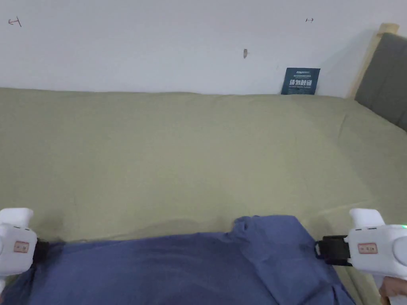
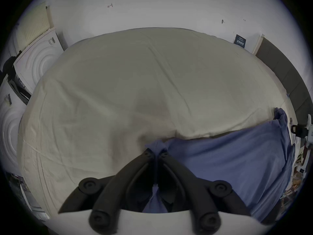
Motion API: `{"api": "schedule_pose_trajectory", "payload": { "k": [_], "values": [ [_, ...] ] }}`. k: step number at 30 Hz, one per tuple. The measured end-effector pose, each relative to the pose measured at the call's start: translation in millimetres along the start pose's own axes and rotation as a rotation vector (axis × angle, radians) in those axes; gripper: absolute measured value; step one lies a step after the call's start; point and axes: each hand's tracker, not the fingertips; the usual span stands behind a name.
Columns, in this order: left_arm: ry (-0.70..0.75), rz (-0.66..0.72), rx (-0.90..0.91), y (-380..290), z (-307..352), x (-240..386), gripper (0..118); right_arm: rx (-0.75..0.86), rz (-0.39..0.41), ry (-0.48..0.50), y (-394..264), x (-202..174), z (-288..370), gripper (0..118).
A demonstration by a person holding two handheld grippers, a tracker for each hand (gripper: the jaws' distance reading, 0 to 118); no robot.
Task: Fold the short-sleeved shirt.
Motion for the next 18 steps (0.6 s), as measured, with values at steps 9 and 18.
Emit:
{"api": "schedule_pose_trajectory", "payload": {
  "k": [9,18],
  "values": [
    [-0.022,0.021,-0.008,-0.4,-5.3,-4.1,5,-0.143,0.067,-0.069,26.8,-15.7,-63.6,91],
    [-0.025,0.028,0.006,-3.3,3.1,-9.3,5,-0.013,0.04,-0.014,15.5,-12.4,-20.2,0]
  ]
}}
